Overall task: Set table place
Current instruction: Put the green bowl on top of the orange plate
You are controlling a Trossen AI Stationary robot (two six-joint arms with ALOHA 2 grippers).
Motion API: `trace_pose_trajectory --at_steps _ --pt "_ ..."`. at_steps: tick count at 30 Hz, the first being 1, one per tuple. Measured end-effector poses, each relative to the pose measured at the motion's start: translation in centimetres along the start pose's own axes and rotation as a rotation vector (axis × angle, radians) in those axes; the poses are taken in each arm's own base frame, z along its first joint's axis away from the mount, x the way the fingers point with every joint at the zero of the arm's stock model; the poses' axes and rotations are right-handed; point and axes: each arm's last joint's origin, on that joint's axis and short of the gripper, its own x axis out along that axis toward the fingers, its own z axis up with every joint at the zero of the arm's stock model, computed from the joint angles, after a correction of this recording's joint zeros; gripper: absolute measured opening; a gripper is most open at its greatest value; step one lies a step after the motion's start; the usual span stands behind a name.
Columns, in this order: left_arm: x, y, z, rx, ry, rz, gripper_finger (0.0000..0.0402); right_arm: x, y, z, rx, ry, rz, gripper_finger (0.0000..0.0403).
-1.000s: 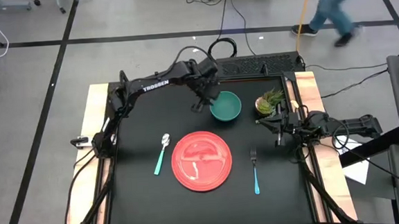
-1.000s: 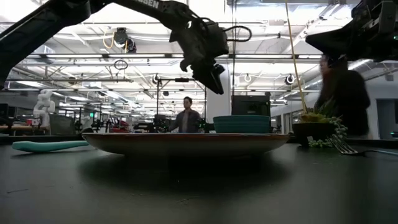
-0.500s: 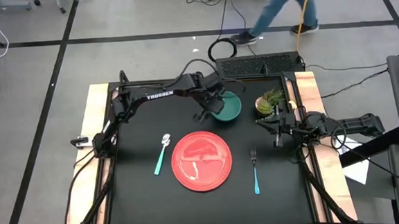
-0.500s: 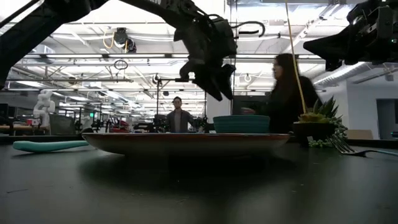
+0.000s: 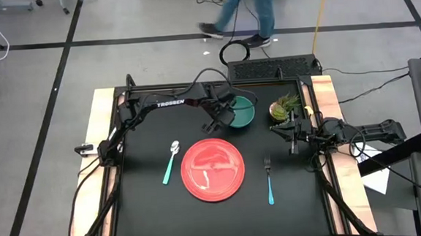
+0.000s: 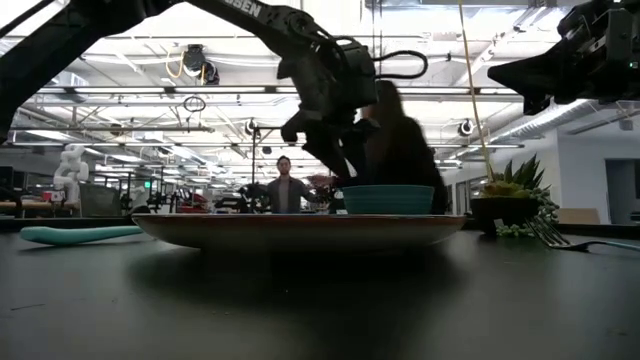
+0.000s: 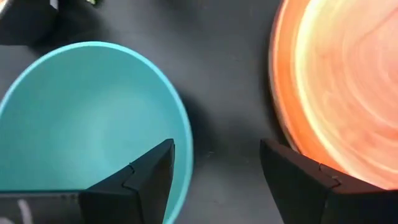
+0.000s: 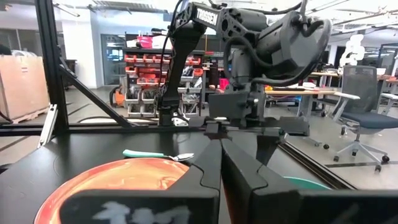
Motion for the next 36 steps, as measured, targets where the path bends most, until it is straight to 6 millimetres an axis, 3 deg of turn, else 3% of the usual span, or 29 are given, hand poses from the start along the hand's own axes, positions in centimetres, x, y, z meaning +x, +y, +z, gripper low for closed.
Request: trace_pose_trajectory --at_steps 15,36 --pt "0.7 0.5 0.0 0.057 0.060 0.087 0.0241 0.0 0.0 0.0 0.001 0.000 0.000 0.0000" --pt "2.1 0.0 -0.8 0.056 0.094 0.053 0.0241 0.0 0.0 0.0 0.001 0.002 0.000 0.0000"
